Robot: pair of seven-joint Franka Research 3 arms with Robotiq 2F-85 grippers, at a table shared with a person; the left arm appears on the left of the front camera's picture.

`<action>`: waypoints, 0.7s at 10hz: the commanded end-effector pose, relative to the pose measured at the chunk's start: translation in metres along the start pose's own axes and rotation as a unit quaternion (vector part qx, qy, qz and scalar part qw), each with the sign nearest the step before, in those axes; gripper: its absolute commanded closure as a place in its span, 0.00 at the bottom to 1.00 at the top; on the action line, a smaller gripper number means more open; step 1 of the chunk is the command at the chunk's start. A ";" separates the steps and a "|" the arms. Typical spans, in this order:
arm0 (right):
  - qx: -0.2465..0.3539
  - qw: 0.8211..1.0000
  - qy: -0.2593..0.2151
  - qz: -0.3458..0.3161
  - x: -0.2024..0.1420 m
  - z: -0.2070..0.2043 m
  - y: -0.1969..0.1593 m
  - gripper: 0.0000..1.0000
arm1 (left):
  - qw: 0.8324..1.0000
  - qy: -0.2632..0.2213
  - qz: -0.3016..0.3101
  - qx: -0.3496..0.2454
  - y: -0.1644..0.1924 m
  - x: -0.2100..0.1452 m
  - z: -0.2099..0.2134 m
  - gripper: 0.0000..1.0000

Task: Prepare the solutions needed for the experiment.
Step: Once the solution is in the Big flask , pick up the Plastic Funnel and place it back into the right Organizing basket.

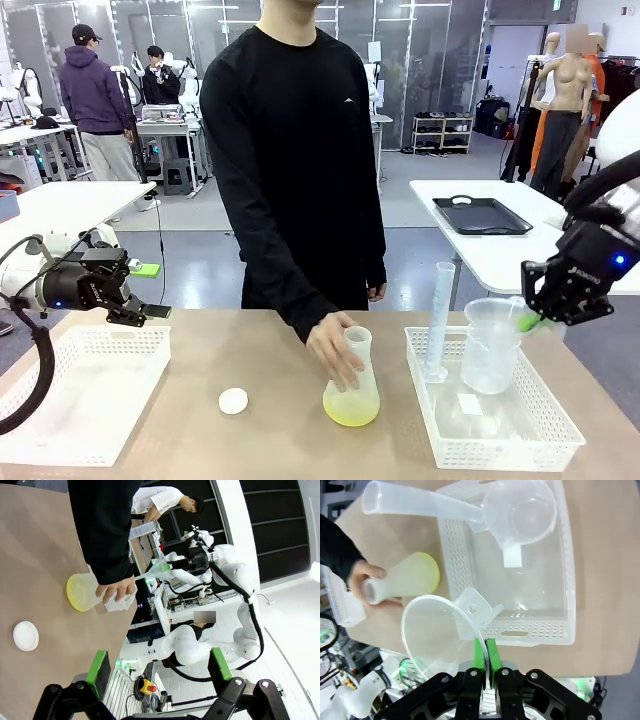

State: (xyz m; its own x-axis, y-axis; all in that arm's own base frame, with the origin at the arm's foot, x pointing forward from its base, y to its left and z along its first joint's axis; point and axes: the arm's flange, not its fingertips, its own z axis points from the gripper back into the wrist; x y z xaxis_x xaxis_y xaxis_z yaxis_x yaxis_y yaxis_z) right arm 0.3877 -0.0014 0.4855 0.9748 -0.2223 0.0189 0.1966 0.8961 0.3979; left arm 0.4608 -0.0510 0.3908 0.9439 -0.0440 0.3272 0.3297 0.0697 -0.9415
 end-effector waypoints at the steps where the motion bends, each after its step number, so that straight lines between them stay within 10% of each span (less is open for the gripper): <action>1: -0.052 0.998 0.019 -0.035 0.004 -0.023 0.002 1.00 | 1.000 0.006 -0.007 -0.001 -0.001 0.000 0.001 0.00; 6: -0.052 0.996 0.026 -0.063 0.009 -0.065 0.012 1.00 | 1.000 0.006 -0.007 -0.001 -0.001 0.000 0.001 0.00; 7: -0.058 0.996 0.025 -0.068 0.012 -0.067 0.012 0.76 | 1.000 0.006 -0.007 -0.001 -0.001 0.000 0.001 0.00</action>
State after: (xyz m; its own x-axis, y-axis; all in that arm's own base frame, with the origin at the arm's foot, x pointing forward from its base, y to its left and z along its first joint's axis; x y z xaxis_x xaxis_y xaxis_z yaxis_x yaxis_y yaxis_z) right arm 0.4014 0.0268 0.4276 0.9562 -0.2810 -0.0814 0.2925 0.9092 0.2962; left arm 0.4608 -0.0510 0.3908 0.9439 -0.0440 0.3272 0.3297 0.0696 -0.9415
